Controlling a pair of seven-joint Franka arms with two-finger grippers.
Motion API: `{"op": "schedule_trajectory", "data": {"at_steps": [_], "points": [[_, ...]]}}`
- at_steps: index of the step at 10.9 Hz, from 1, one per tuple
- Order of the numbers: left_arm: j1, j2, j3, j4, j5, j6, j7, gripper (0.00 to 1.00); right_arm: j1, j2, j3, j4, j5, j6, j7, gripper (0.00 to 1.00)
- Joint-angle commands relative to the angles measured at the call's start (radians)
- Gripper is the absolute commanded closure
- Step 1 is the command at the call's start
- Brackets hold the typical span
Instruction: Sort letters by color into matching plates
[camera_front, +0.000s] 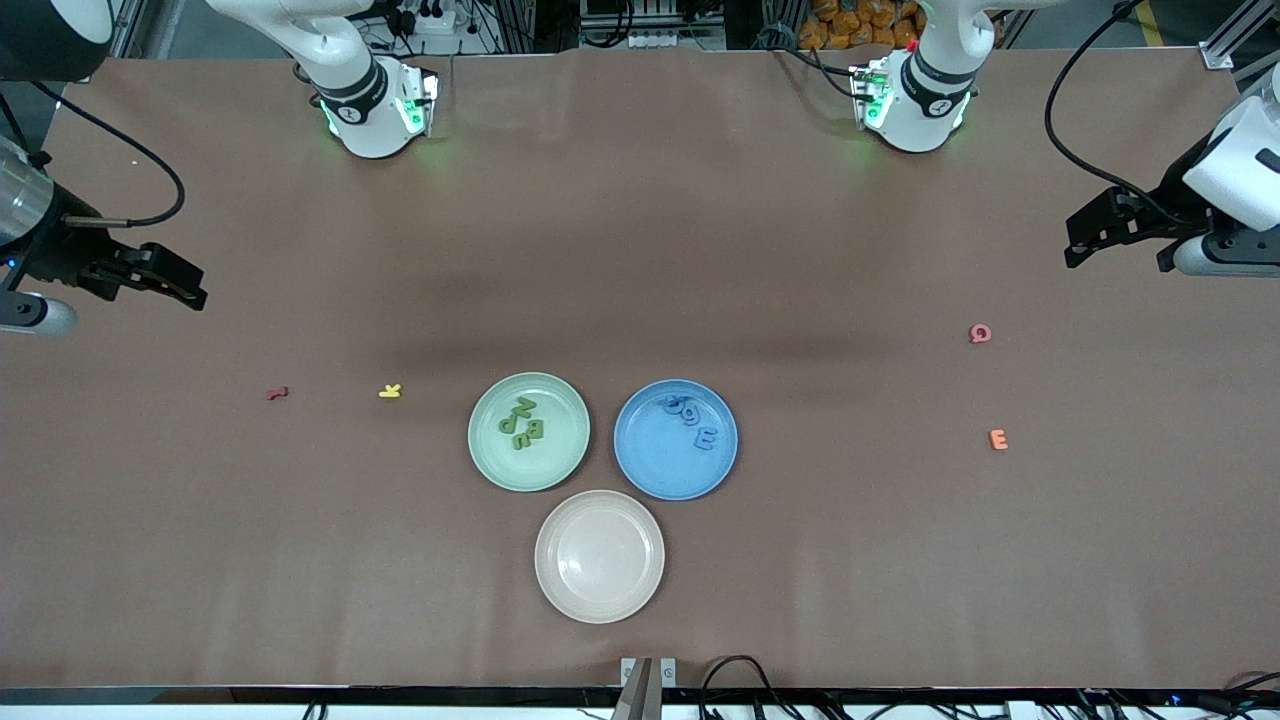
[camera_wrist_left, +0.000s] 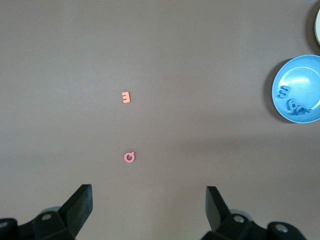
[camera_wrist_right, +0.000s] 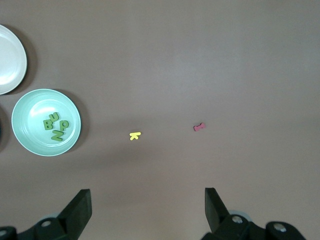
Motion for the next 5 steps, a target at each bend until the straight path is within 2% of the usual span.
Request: {"op": "schedule_trajectory", "data": {"at_steps": [1, 5], "points": [[-0.002, 0.014, -0.004, 0.032, 0.003, -0.022, 0.004, 0.0, 0.002, -0.003, 0.004, -0.006, -0.004, 0.006, 0.013, 0.0], [0.005, 0.016, -0.004, 0.032, 0.008, -0.016, 0.004, 0.0, 0.013, 0.001, 0.004, -0.006, -0.005, 0.003, 0.013, 0.0]]}}
